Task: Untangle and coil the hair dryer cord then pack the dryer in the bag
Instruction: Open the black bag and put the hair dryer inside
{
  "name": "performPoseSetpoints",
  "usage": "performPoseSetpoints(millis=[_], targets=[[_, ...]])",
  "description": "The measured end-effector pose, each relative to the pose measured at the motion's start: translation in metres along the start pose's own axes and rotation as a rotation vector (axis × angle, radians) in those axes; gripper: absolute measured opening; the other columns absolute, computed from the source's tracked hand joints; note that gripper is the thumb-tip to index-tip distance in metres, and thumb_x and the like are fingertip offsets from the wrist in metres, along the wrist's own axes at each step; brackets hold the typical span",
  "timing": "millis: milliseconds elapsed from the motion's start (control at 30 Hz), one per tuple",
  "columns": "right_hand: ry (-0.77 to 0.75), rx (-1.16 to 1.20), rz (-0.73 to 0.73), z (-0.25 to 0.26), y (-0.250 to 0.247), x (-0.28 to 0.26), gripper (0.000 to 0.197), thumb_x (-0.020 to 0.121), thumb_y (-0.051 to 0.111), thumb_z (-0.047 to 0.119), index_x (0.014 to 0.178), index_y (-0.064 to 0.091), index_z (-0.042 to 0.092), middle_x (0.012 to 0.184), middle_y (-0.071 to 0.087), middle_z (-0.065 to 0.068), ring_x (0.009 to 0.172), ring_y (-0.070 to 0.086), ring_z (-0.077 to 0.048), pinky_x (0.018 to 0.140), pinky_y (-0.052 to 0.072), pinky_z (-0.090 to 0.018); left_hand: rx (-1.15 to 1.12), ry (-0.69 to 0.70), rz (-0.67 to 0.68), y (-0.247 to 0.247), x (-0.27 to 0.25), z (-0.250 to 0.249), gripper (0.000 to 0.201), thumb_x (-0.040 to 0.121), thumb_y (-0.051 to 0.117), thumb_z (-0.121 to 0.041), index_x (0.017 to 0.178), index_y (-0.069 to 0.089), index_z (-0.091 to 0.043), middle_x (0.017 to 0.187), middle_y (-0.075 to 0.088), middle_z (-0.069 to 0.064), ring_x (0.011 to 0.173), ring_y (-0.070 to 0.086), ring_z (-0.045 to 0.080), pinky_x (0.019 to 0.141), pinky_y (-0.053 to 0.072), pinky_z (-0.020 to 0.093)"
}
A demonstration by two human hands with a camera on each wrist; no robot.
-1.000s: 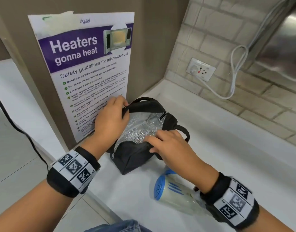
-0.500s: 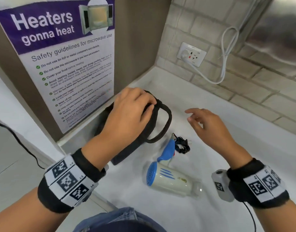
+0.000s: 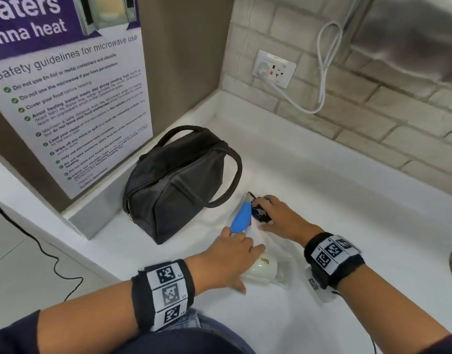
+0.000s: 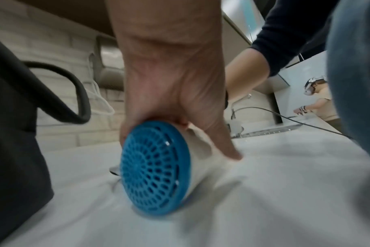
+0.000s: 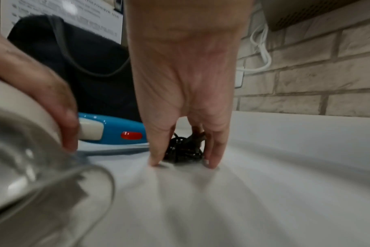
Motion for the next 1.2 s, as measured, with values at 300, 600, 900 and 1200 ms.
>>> performPoseSetpoints(millis=[300,600,900,1200], targets=[[-0.053,0.033,-0.229,0.002,-0.015,0.001,0.035,0.084,0.066,0.021,0.119,0.059,0.017,0.095,0.04,-0.006,0.083,0.049,-0.022,0.08,0.045,-0.03,-0.531,-0.083,-0.169,-0.008,-0.013,0.024,0.08,0.068,0.076,-0.037,0.135,0.031,-0.033,0.125,0.052,-0.002,0.113,0.047,0.02,0.09,0.039,0.037],[-0.174,0.334,-0.297,0.053,-0.061,-0.016,0.035,0.081,0.061,-0.001,0.108,0.064,0.021,0.117,0.058,-0.011,0.107,0.057,-0.029,0.092,0.048,-0.039,-1.338,0.098,-0.208,-0.062,-0.056,0.052,0.071,0.069,0.081,-0.007,0.128,0.05,-0.031,0.123,0.062,-0.007,0.117,0.057,0.012,0.1,0.048,0.035],[-0.288,0.523,-0.026,0.102,-0.093,-0.047,0.012,0.089,0.056,0.026,0.087,0.068,0.028,0.084,0.072,0.016,0.08,0.067,-0.001,0.072,0.051,-0.014,-1.689,0.196,-0.283,-0.11,-0.086,0.072,0.073,0.052,0.087,-0.043,0.112,0.059,-0.013,0.102,0.071,0.001,0.094,0.068,0.015,0.077,0.054,0.026],[-0.487,0.407,0.309,0.146,-0.136,-0.071,0.036,0.069,0.082,0.021,0.094,0.068,0.043,0.101,0.062,0.02,0.092,0.06,0.001,0.074,0.044,-0.008,-1.693,0.279,-0.363,-0.142,-0.098,0.096,0.095,0.048,0.088,-0.047,0.121,0.052,0.001,0.111,0.064,0.017,0.1,0.063,0.03,0.091,0.05,0.045]])
Point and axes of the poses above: each hand's wrist, its own x-axis towards the middle knuckle, its own y-axis out of the palm, z = x × y, the point moved 4 cm from there along x, towards the middle knuckle
